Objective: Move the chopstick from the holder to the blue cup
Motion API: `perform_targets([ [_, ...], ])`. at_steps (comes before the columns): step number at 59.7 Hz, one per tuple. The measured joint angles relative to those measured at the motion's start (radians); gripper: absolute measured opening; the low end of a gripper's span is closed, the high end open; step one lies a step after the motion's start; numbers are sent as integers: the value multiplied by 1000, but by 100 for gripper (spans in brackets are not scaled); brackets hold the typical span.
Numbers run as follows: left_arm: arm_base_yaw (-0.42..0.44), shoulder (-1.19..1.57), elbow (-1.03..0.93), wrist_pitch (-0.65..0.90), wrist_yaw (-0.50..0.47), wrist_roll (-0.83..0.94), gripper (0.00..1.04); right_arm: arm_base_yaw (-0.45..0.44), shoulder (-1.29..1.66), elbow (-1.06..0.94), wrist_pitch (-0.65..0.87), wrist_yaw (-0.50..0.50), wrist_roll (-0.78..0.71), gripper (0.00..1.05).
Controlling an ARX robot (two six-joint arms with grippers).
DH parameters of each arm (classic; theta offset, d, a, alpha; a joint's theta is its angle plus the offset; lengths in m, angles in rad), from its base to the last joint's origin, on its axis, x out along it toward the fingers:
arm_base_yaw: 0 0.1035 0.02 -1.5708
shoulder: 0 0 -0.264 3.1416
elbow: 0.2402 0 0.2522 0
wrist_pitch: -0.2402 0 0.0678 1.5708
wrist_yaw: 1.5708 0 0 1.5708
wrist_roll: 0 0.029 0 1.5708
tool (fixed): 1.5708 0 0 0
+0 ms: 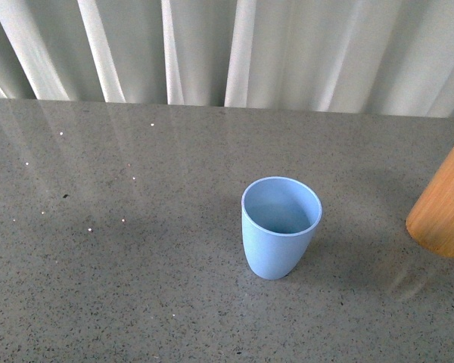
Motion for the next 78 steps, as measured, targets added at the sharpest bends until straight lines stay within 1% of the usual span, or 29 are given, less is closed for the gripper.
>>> perform_targets([
  [2,-13,-21,-10,-10,-15,-4,3,0,0,0,0,0,0,95],
  [16,-103,-187,-71,-109,-98,-10,4,0,0,0,0,0,0,95],
  [24,-140,-278,-96,-175,-142,-10,4,0,0,0,0,0,0,95],
  [27,-159,-290,-120,-151,-161,-10,4,0,0,0,0,0,0,95],
  [28,-180,-298,-125,-153,-192,-10,4,0,0,0,0,0,0,95],
  [31,-224,-320,-125,-169,-240,-11,4,0,0,0,0,0,0,95],
  [34,-246,-348,-125,-199,-243,-11,4,0,0,0,0,0,0,95],
  [57,-256,-567,-126,-404,-251,-11,4,0,0,0,0,0,0,95],
  [78,-256,-676,-126,-513,-250,-11,4,0,0,0,0,0,0,95],
])
